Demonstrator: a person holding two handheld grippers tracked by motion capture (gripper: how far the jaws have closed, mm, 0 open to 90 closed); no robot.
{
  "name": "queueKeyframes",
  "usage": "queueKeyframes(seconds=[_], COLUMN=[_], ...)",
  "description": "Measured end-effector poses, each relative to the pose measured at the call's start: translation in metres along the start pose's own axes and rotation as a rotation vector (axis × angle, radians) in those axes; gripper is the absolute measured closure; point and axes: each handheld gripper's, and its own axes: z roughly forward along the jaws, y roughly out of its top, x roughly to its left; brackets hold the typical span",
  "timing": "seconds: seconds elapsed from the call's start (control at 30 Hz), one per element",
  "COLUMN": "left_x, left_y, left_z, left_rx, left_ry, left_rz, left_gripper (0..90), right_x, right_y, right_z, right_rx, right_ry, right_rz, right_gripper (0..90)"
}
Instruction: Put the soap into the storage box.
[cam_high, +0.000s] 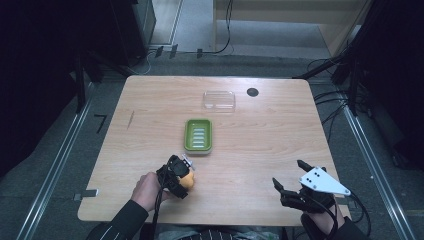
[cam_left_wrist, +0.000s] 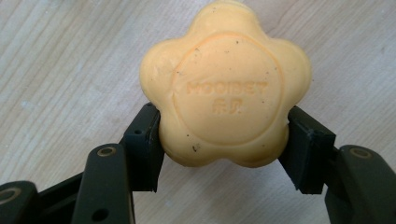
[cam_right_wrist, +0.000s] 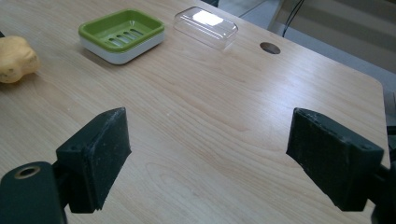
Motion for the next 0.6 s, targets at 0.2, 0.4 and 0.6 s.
queueKeyframes(seconds=[0.2,0.4,0.6], left_x=[0.007,0.012,0.015], left_y=[0.004,0.007,0.012], left_z=[-0.002,0.0,-0.005], left_rx=[-0.014,-0.016,-0.041], left_ry=[0.011,0.009,0.017], left_rz=[-0.015,-0.028,-0.029], left_gripper=[39.3,39.2,39.2], right_x=[0.0,0.0,0.0], right_y=[0.0,0.0,0.0], right_z=[0.0,0.0,0.0], right_rx=[0.0,0.0,0.0], right_ry=[0.0,-0.002,0.0], right_rz=[0.0,0.004,0.001], right_gripper=[13.6,13.6,13.6])
